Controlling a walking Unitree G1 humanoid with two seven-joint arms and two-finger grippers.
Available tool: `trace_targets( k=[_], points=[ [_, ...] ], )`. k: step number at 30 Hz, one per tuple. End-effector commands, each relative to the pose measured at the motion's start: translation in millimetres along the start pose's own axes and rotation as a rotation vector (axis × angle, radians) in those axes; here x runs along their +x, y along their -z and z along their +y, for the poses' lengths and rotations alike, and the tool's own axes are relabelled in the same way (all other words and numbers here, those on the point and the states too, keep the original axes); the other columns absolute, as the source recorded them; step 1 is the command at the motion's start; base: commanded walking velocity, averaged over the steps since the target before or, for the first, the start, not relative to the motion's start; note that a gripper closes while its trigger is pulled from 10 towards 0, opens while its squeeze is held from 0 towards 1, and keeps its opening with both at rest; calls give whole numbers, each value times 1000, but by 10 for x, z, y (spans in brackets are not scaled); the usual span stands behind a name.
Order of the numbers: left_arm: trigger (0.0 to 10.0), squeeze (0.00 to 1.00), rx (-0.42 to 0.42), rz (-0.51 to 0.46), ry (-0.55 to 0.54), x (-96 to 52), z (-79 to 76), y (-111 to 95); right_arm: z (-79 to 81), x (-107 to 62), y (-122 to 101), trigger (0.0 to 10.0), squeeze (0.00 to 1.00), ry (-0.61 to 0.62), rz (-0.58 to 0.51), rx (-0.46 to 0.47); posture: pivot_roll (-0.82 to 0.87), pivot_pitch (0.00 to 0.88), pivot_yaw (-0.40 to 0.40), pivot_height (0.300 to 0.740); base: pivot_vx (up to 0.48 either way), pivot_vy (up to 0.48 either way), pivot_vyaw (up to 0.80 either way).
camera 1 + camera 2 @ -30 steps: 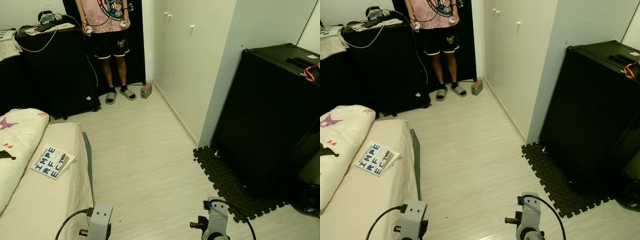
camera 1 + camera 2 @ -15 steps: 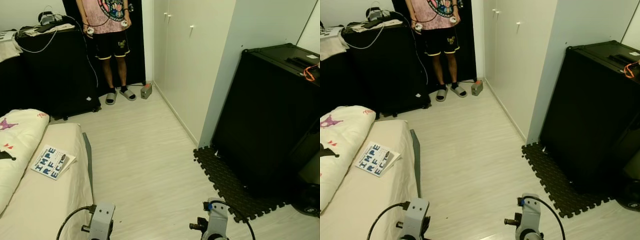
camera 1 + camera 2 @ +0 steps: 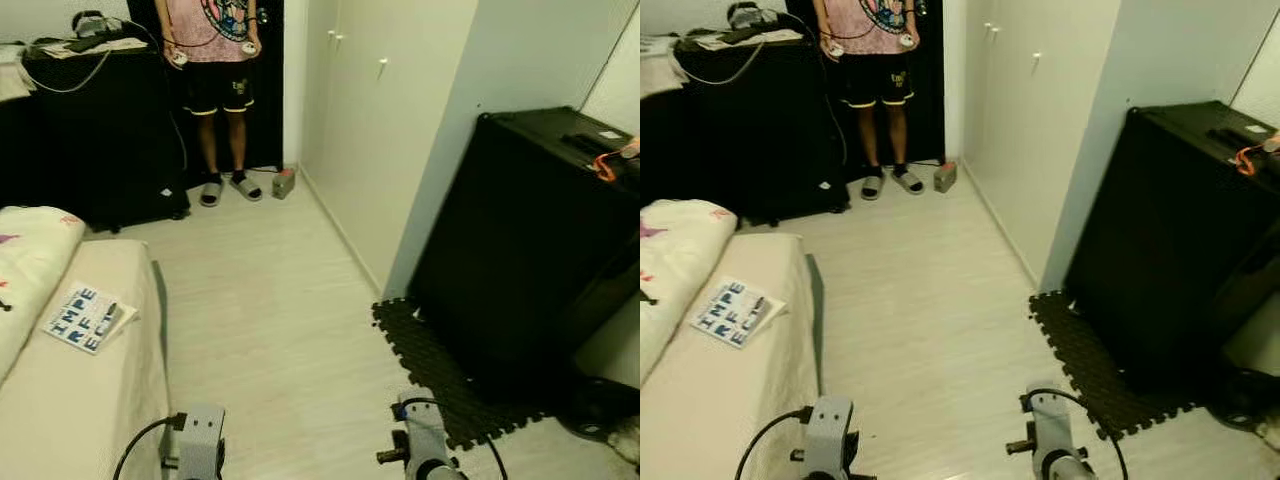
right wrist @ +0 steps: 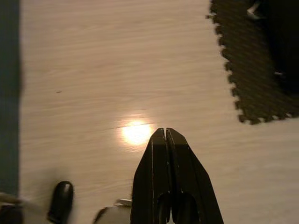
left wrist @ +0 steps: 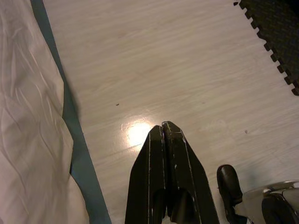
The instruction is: Clean up the room
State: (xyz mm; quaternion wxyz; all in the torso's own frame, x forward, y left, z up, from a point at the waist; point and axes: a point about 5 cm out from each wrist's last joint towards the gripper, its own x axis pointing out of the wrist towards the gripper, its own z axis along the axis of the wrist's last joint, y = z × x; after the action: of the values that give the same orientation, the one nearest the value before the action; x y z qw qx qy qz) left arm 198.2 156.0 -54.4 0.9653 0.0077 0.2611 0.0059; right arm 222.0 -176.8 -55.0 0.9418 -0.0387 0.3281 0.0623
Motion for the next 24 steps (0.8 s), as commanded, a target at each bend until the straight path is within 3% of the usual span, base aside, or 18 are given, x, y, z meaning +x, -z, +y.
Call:
trace_targets(
  k=[1,8,15,24],
  points=[
    [10000,0,-5,-3,6,-19,1,20,11,-13,70,10000,0,10,34,12,-33,58,-63,740,0,0,0],
    [10000,0,-46,-6,70,10,5,-37,70,-2,33,10000,0,10,-2,98,-42,61,-22,740,0,0,0],
    [10000,0,-24,-3,63,39,28,-75,90,3,-3,10000,0,25,-30,51,-46,61,-12,740,0,0,0],
    [10000,0,1,-9,71,39,22,-82,69,6,-23,10000,0,25,-38,66,-51,64,-11,740,0,0,0]
  ],
)
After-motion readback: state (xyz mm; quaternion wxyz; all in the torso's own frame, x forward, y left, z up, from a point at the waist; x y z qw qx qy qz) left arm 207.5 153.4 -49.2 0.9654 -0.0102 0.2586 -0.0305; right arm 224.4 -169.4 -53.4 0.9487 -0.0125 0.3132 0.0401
